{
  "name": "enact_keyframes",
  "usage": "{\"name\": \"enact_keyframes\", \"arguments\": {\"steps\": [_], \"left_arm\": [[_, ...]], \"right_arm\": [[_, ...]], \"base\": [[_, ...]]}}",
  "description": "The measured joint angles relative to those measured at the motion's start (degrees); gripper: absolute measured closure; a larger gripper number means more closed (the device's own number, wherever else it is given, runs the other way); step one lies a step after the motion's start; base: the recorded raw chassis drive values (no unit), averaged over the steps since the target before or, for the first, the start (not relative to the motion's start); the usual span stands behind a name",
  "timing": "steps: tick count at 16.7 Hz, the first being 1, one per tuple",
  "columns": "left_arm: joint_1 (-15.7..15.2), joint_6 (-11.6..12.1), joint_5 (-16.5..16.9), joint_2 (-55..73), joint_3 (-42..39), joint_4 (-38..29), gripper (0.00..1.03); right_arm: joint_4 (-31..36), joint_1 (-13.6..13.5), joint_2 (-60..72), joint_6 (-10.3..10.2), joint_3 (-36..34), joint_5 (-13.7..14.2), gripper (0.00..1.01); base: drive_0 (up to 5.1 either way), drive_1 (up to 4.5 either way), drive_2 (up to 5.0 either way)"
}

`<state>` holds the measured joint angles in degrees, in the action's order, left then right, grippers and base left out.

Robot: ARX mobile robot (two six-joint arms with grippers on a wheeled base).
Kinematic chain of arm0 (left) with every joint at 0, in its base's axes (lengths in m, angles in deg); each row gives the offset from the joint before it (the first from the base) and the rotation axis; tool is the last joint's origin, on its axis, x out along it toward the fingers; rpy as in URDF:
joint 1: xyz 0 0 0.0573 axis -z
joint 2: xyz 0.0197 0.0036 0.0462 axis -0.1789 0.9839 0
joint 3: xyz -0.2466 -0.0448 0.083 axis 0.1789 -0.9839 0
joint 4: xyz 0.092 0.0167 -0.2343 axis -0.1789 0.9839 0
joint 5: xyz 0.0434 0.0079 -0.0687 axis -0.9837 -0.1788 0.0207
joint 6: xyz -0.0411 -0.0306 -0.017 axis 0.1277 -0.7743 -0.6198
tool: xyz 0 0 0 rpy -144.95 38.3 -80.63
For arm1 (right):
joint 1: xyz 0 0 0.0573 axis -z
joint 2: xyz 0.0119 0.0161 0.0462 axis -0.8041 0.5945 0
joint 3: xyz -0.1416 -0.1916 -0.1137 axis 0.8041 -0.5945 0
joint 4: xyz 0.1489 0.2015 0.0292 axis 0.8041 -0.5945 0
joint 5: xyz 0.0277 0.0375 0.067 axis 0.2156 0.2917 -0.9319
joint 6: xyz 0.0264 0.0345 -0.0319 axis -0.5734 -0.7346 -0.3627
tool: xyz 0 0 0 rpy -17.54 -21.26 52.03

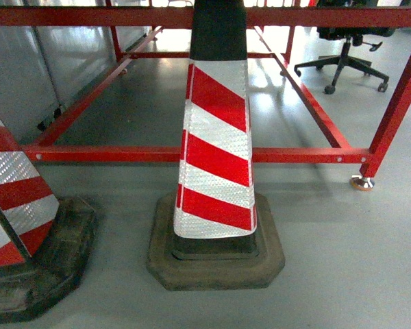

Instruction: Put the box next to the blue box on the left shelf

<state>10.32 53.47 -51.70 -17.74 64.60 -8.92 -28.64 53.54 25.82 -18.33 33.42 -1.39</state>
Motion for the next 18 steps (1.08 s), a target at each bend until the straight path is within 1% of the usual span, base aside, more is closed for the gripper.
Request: {"name": "enact_keyframes", "arguments": {"steps": [18], "left_arm": [[0.00, -0.02, 0.04, 0.00, 0.00, 0.13, 0.05]], "right_arm": [[-0.11, 0.00, 0.00, 0.07, 0.00, 0.02, 0.03]], "base": [[0.0, 0.00, 0.0]]}}
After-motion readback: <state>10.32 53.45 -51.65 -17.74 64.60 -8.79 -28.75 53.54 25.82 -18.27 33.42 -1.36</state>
